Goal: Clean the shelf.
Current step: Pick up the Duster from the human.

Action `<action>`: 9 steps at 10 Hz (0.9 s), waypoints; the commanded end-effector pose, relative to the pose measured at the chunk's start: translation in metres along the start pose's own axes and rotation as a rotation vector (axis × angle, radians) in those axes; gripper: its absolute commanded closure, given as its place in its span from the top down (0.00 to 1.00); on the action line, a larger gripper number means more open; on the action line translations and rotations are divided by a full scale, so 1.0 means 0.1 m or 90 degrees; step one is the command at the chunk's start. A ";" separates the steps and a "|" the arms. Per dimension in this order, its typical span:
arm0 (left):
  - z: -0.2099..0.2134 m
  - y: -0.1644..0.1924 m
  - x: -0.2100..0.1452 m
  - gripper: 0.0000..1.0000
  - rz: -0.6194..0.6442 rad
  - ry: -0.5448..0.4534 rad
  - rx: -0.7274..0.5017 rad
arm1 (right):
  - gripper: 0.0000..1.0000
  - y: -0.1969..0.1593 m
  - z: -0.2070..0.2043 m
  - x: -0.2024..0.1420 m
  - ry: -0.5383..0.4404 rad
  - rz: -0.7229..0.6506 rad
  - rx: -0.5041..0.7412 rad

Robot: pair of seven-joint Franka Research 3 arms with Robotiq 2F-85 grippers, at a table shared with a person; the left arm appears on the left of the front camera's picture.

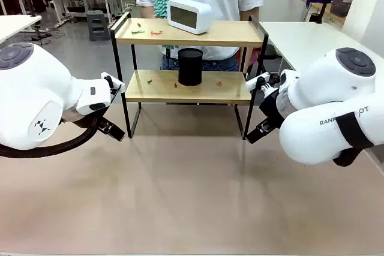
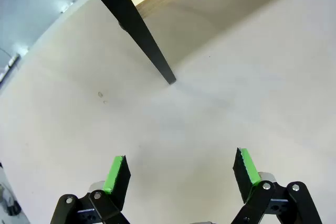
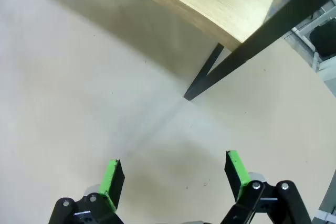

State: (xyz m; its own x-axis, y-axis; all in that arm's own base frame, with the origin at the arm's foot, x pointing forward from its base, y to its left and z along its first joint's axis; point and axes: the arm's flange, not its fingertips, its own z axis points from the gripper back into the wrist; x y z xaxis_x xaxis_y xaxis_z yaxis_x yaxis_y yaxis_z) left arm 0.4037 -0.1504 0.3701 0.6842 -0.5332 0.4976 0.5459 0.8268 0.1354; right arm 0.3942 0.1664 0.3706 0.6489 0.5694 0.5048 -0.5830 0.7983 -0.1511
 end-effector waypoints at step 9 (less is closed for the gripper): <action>0.00 0.00 0.00 1.00 0.000 0.000 0.000 | 1.00 0.00 0.00 0.00 0.000 0.000 0.000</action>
State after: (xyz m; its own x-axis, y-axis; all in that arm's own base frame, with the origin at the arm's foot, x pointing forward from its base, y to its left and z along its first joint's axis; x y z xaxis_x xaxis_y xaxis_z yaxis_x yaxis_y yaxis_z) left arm 0.4038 -0.1502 0.3701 0.6847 -0.5325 0.4977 0.5452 0.8273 0.1351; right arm 0.3942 0.1664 0.3705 0.6484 0.5704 0.5041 -0.5836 0.7977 -0.1519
